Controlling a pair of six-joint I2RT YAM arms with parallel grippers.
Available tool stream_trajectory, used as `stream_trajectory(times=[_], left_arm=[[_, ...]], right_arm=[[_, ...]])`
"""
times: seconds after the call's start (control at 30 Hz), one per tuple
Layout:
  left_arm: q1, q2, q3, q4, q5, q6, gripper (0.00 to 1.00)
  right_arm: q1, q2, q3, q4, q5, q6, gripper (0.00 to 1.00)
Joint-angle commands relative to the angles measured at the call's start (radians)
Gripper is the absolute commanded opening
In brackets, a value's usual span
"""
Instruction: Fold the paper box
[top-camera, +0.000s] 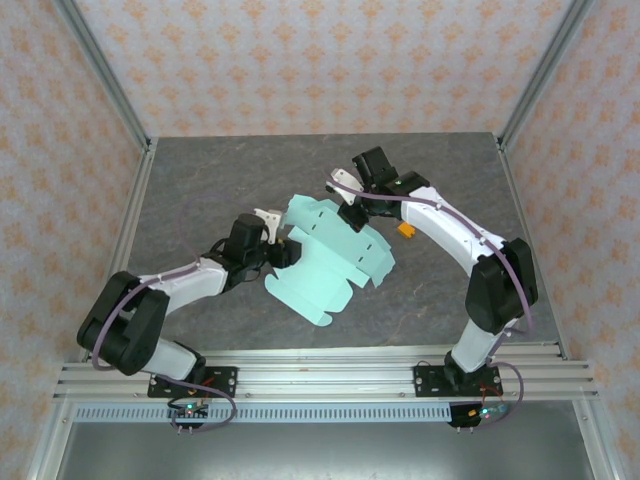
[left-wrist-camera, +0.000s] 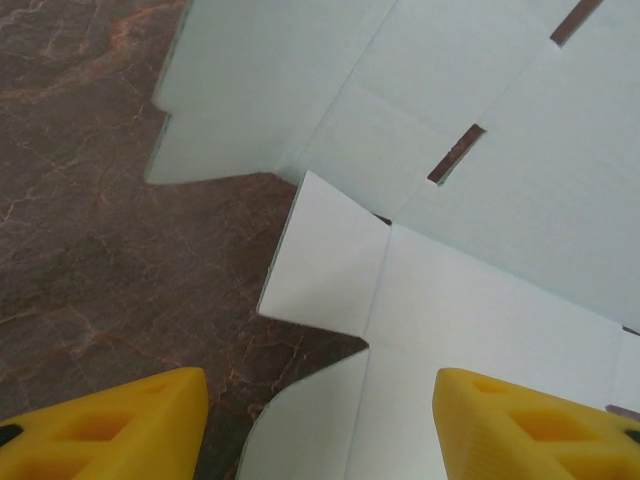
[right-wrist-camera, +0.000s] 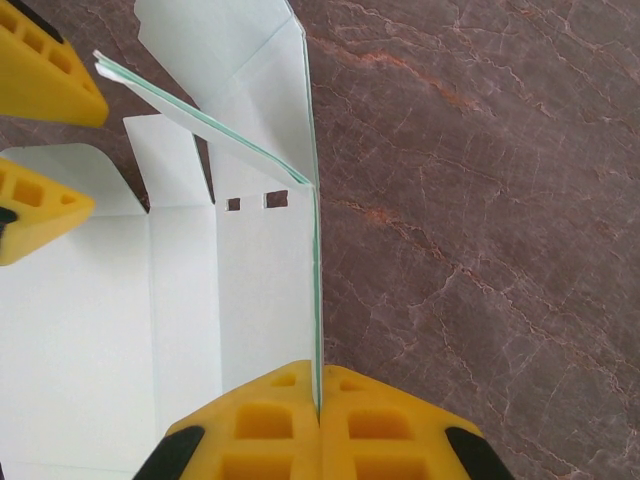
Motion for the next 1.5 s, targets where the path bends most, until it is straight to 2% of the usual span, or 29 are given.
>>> stream_trajectory(times=[0.0, 0.17, 0.37, 0.57, 0.73, 1.07, 1.27, 1.47], left_arm=[[0.006, 0.026, 0.057, 0.068, -0.014, 0.002, 0.62], [0.006, 0.076, 0.091, 0.105, 0.059, -0.013, 0.6], [0.003, 0.087, 0.087, 0.165, 0.156, -0.04, 0.53], [-0.02, 0.078, 0.077, 0.18, 0.195, -0.046, 0.51], [-0.054, 0.13, 0.108, 0.179, 0.206, -0.03, 0.51], [-0.107, 0.225, 0.123, 0.244, 0.204, -0.055, 0.5], [-0.106, 0.172, 0.115, 0.201, 0.167, -0.029, 0.5], [-0.083, 0.072, 0.063, 0.157, 0.05, -0.051, 0.55]], right_arm=[[-0.004, -0.029, 0.014, -0.011, 0.01, 0.003, 0.0], [-0.004, -0.024, 0.015, -0.007, 0.008, 0.007, 0.0], [-0.004, -0.015, 0.016, 0.007, 0.013, 0.018, 0.0], [-0.003, -0.007, 0.024, 0.021, 0.02, 0.039, 0.0], [-0.002, 0.0, 0.024, 0.043, -0.002, 0.06, 0.0], [0.005, 0.009, 0.016, 0.066, -0.004, 0.077, 0.0], [0.005, 0.007, 0.012, 0.043, 0.036, 0.055, 0.0], [0.01, 0.015, 0.033, -0.004, 0.134, 0.013, 0.0]])
